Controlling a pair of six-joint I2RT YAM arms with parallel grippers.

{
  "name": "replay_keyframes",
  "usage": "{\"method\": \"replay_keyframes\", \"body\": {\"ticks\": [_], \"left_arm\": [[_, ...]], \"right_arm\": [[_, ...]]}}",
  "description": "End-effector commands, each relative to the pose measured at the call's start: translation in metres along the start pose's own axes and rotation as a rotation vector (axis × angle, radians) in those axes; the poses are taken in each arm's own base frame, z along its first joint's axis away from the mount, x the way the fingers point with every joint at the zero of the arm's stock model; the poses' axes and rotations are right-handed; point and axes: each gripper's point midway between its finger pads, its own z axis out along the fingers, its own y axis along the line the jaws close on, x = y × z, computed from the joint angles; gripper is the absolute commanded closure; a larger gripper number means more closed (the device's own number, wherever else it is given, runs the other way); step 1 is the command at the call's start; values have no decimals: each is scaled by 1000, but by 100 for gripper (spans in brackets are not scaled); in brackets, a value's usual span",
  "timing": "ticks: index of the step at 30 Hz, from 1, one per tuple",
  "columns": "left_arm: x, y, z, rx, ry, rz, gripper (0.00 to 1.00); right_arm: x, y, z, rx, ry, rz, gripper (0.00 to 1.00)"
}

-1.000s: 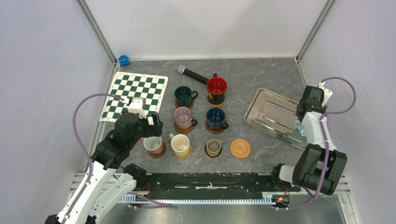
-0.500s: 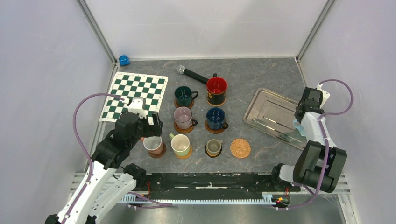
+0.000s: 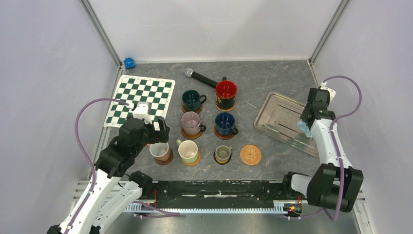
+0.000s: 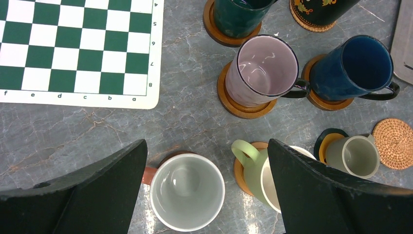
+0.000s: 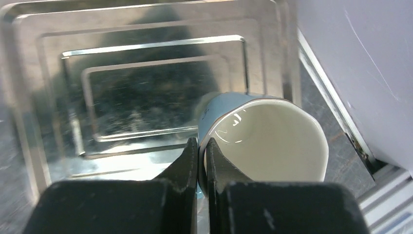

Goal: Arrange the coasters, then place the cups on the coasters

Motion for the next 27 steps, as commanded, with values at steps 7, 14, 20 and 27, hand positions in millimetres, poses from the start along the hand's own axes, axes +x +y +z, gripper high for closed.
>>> {"method": "replay_keyframes", "body": {"ticks": [7,14,20,27], "left_arm": [[-16,-4,-4,21,-68,3,0],[-18,-2,-7,16,-83,3,0],[-18,-2,-6,15,-81,4,0],[-18,-2,-7,15,-83,3,0]], "right_arm": [[-29,93,-81,-207,-169,-176,100],[16,149,-119,-390,-155,-434,100],[63,176,-154,-518,-151,-611,100],[110,186,-180,-643,-106,-657,100]]}}
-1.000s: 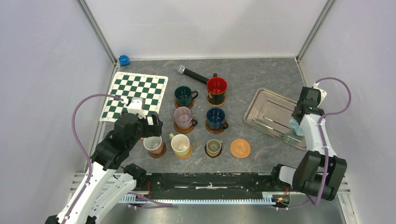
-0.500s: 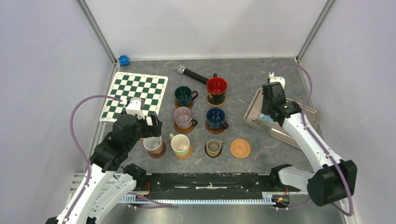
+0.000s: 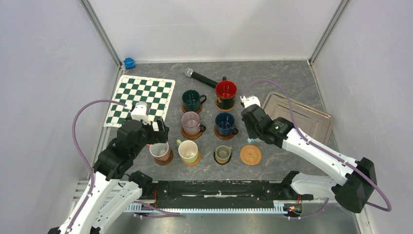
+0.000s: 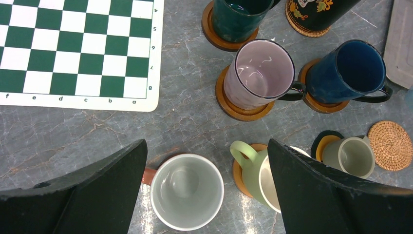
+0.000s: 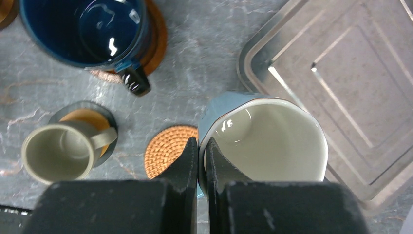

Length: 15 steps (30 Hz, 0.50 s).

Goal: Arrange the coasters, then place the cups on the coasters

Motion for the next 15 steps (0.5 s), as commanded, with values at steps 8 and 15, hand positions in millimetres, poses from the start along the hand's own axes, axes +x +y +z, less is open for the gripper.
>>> {"method": "replay_keyframes", "body": {"ticks": [8,15], "left_arm": [[-14,-2,-1,6,-56,9,0],[-14,-1,0,1,-52,9,0]], "right_arm": [[13,35,-18,-119,-58,56,100],[26,42,-21,-151,-45,93,100]]}}
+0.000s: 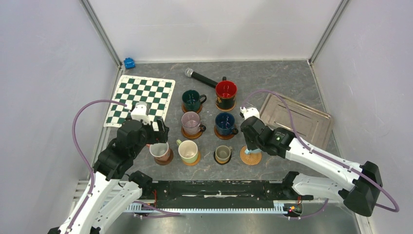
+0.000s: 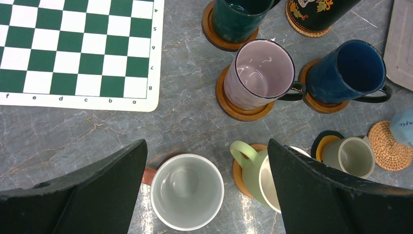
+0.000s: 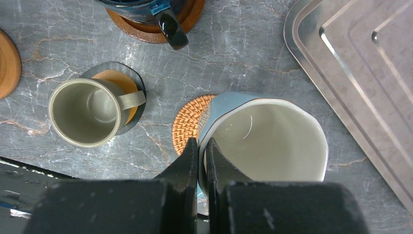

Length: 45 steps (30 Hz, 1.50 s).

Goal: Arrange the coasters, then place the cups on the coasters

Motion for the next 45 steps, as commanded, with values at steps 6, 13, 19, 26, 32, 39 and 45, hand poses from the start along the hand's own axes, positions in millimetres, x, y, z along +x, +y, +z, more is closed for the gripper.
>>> {"method": "replay_keyframes", "body": {"ticks": [6,13,19,26,32,39,45], "left_arm": [[-14,-1,-1,3,-54,8,0],[-14,-1,-1,3,-56,8,0],[-15,-1,-3,3,-62,5,0],[-14,-1,-1,1,-52,6,0],[-14,-1,-1,0,-56,6,0],[-14,0,-2,-1,-55,5,0],[-14,-1,-1,0,-53,5,0]], "right_arm": [[-10,13,-9,-48,-79,91,100],[-3,24,-8,-61,-59,85,100],[0,25,-11,-47,-53,90,100],[7,23,-8,-37,-46,85,100],[13,22,-2,-29,-41,77,100],[14,25,-2,-52,-38,88,96],[5,26,-10,-58,-56,106,72]]}}
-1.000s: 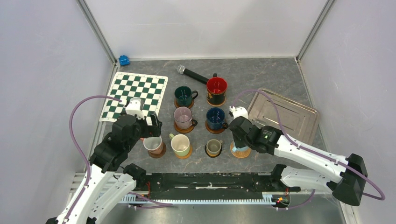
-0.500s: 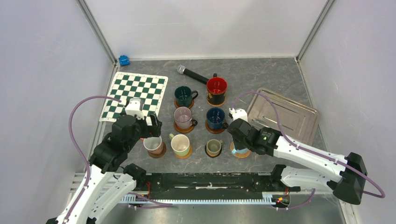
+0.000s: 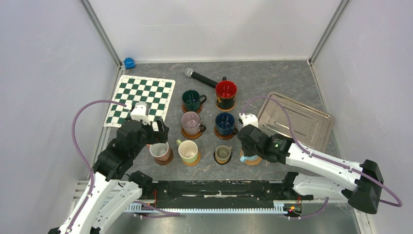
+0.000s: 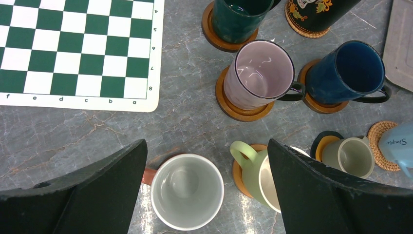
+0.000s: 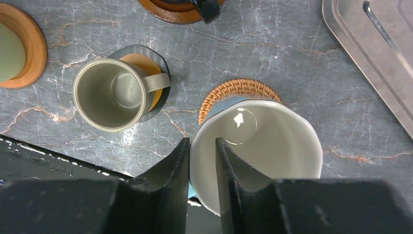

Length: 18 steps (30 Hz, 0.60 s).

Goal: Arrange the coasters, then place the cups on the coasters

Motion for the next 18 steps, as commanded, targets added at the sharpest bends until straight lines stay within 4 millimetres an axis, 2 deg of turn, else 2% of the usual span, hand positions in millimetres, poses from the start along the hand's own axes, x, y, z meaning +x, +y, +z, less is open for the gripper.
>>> {"method": "replay_keyframes", "body": {"ticks": [1,4,8,13,16,18], "left_arm": [[-13,-1,0,-2,-48,6,0],[-14,-1,-2,1,-55,5,0],[-20,-4,-5,17,-63,0,0],[-43,-17,-18,76,-95,-16,0],[-55,-29,-25,135,-113,-28,0],[-61,-40,-30,195,-121,-26,0]], "right_arm": [[-19,2,-9,-6,-65,33,70],[-30,2,-15,4,-83,35,65],[-58,2,-29,25,-145,17,55],[-97,-2,-48,68,-249,-1,33],[-114,-7,-59,95,-301,-9,22],[-123,-11,-68,108,-337,2,9]]}}
